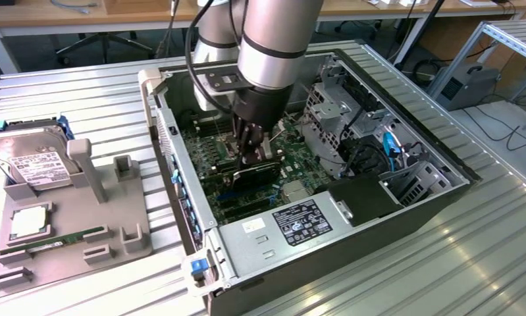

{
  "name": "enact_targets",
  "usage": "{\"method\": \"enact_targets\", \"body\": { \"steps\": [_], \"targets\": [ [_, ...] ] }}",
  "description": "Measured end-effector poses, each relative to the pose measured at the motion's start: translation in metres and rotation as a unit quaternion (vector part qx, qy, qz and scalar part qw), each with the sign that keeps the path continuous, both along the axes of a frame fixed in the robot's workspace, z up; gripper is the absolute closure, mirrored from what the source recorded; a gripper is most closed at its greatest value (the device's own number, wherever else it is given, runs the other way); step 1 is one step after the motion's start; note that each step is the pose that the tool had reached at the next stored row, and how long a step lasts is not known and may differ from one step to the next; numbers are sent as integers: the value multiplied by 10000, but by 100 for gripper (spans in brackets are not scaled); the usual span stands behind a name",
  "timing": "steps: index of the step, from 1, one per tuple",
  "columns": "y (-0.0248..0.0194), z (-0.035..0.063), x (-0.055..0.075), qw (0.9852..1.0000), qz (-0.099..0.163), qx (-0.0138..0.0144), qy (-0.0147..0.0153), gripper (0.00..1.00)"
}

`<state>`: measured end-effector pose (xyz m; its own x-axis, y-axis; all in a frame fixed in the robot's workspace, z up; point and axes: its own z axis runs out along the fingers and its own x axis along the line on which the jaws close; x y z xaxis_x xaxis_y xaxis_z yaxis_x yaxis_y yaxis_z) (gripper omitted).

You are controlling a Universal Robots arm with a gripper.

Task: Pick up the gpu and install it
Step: 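Press down on the gpu until it lock into place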

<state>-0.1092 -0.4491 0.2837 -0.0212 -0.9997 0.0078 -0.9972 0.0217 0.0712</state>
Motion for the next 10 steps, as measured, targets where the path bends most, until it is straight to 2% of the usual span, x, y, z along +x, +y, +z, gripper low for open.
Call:
{"method": "enact_targets", "body": {
  "steps": [10],
  "targets": [
    [24, -61, -75, 10000, 0, 1, -1, 89]
  ]
}}
